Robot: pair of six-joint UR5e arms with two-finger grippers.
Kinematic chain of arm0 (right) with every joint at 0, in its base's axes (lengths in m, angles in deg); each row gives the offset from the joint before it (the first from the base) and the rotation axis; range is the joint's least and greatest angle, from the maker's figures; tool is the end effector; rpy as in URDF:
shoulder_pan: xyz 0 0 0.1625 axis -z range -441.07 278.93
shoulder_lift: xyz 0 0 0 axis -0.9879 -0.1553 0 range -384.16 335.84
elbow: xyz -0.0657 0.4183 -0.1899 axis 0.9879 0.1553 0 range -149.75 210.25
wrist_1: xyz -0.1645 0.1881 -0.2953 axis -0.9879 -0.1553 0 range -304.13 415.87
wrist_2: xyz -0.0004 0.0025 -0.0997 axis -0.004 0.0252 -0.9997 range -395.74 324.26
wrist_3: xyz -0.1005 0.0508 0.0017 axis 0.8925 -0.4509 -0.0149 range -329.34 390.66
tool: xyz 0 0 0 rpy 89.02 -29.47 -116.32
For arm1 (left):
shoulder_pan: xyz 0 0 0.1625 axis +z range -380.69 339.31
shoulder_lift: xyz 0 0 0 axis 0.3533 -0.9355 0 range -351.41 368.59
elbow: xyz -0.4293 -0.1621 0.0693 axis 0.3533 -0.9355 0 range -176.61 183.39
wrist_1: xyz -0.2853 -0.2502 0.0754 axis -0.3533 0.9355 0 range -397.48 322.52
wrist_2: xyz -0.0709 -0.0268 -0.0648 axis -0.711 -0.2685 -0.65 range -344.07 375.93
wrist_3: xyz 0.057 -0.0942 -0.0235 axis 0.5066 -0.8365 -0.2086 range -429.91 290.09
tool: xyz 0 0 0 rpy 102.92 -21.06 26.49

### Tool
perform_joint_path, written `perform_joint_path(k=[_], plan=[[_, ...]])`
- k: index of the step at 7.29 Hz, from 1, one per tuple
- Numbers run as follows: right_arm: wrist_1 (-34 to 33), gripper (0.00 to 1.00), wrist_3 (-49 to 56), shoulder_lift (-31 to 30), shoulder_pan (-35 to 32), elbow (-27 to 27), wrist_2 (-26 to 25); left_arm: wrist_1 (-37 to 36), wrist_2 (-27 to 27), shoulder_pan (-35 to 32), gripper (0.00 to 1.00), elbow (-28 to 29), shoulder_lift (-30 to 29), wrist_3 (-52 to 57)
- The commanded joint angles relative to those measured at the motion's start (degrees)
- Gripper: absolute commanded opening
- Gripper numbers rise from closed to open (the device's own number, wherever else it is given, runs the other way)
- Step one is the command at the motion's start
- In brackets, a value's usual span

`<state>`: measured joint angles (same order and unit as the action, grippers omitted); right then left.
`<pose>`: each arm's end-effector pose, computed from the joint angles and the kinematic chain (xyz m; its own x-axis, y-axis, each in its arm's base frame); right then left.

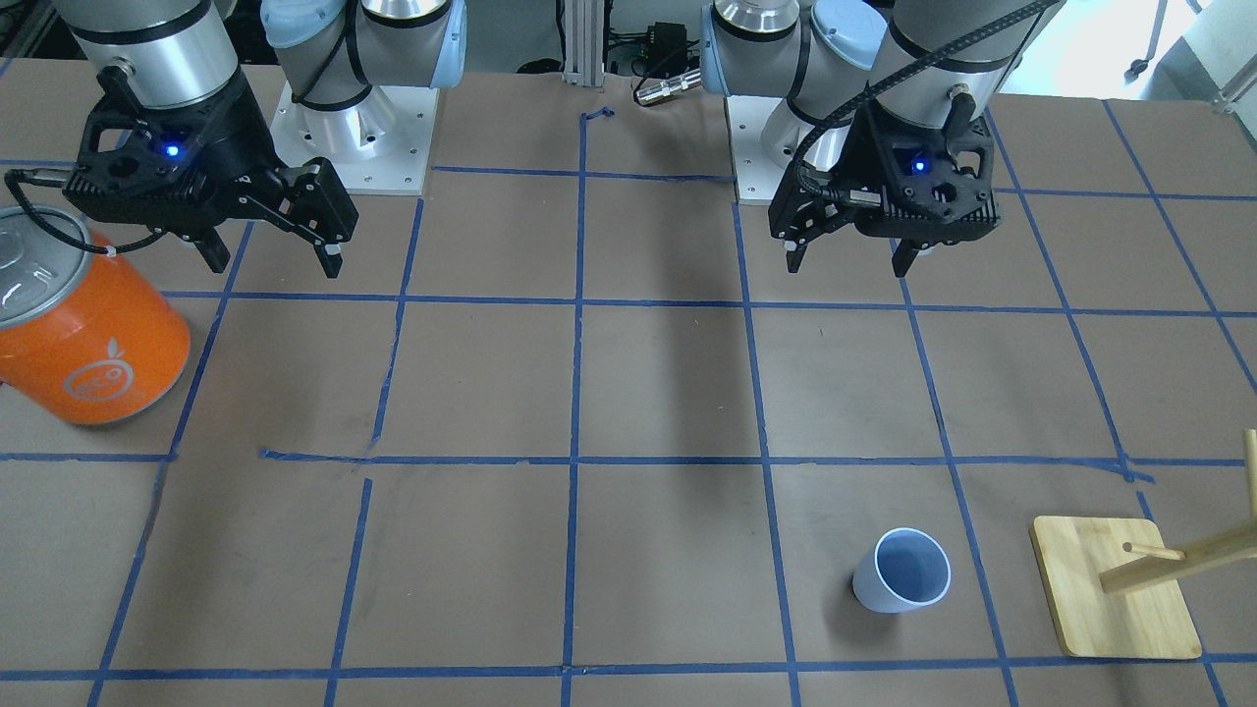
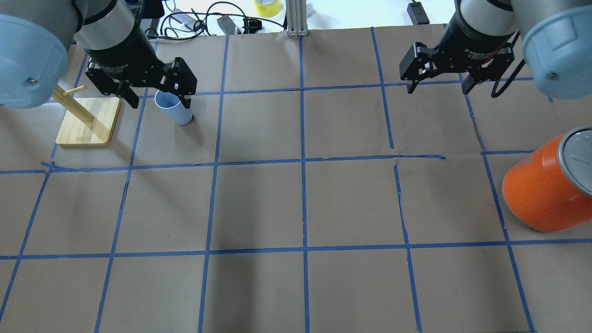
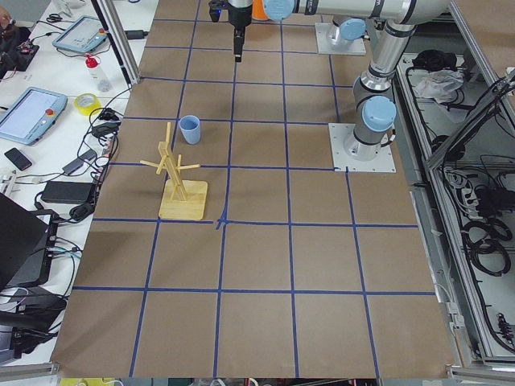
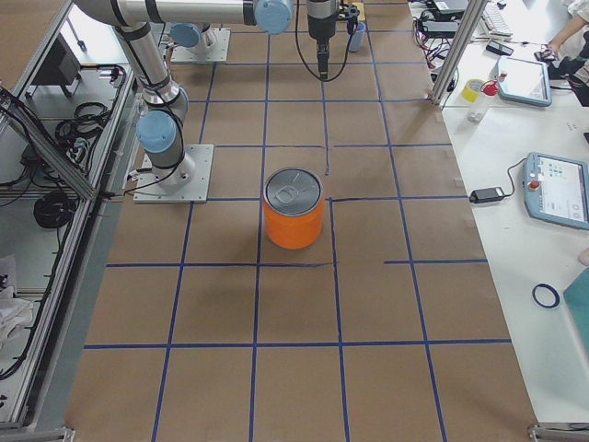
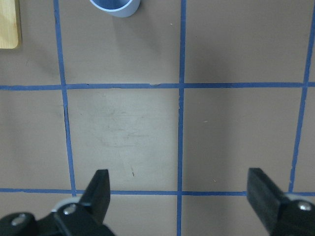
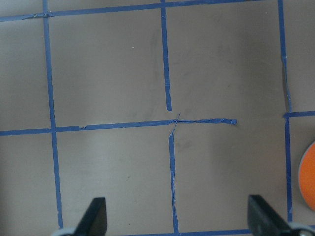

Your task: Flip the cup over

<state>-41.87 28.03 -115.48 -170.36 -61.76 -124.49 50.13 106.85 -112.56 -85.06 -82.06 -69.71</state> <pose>0.1300 -0.4668 0.5226 -0.9981 0.0551 -0.0273 0.0580 0.9909 -0.1217 -0.1469 -0.4699 0.5256 -0.9993 0.0351 -0.0162 0.0360 0.9977 -0.0574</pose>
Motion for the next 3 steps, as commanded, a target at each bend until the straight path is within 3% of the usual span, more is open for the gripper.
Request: perform_joint_path(k=[1, 3], plan=[[0.0, 1.0, -0.1, 0.0, -0.09, 0.08, 0.07, 0.02, -0.57, -0.15, 1.0, -0.14, 0.21, 0.06], [0.0, 1.0, -0.01, 0.0, -0.09, -0.01, 0.07, 0.11, -0.13, 0.11, 1.0, -0.14, 0.39, 0.15]])
